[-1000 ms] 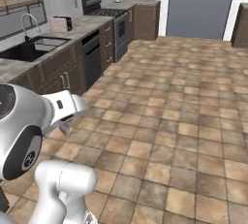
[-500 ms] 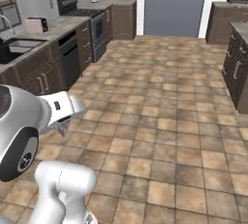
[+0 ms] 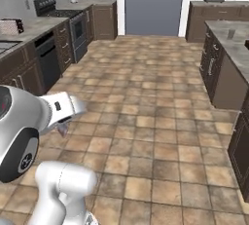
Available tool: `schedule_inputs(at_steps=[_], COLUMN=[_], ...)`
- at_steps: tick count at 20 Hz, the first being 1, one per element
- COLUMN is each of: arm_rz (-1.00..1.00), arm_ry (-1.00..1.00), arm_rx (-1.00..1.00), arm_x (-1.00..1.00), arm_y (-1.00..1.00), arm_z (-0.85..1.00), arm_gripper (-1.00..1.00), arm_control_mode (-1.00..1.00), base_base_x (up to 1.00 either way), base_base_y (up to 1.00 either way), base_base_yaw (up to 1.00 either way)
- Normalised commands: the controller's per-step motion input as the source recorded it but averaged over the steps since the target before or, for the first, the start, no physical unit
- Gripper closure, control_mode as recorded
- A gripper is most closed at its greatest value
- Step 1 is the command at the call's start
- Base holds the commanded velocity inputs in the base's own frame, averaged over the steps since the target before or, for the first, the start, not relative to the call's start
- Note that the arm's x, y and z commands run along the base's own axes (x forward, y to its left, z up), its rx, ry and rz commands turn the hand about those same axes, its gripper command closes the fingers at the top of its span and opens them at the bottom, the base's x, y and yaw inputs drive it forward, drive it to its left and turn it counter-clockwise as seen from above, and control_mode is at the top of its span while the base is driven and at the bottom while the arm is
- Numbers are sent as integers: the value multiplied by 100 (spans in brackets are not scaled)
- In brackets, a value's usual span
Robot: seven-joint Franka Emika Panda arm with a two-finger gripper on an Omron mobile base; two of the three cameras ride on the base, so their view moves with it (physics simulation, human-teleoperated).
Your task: Take the cakes from the fridge and place them on the empty tray on the dining counter.
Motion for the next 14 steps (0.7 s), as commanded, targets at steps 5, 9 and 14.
schedule_inputs(at_steps=[5,9,14], arm_rz=[0,0,0], arm_ry=[0,0,0], arm_rx=[0,0,0], arm_x=[0,0,0], arm_y=[0,0,0], arm_z=[0,0,0], arm_gripper=[100,100,100], arm_control_mode=[100,100,100], base_base_x=[41,59,74], base_base_y=[-74,-83,-89], base_base_yaw=[-14,-8,-7])
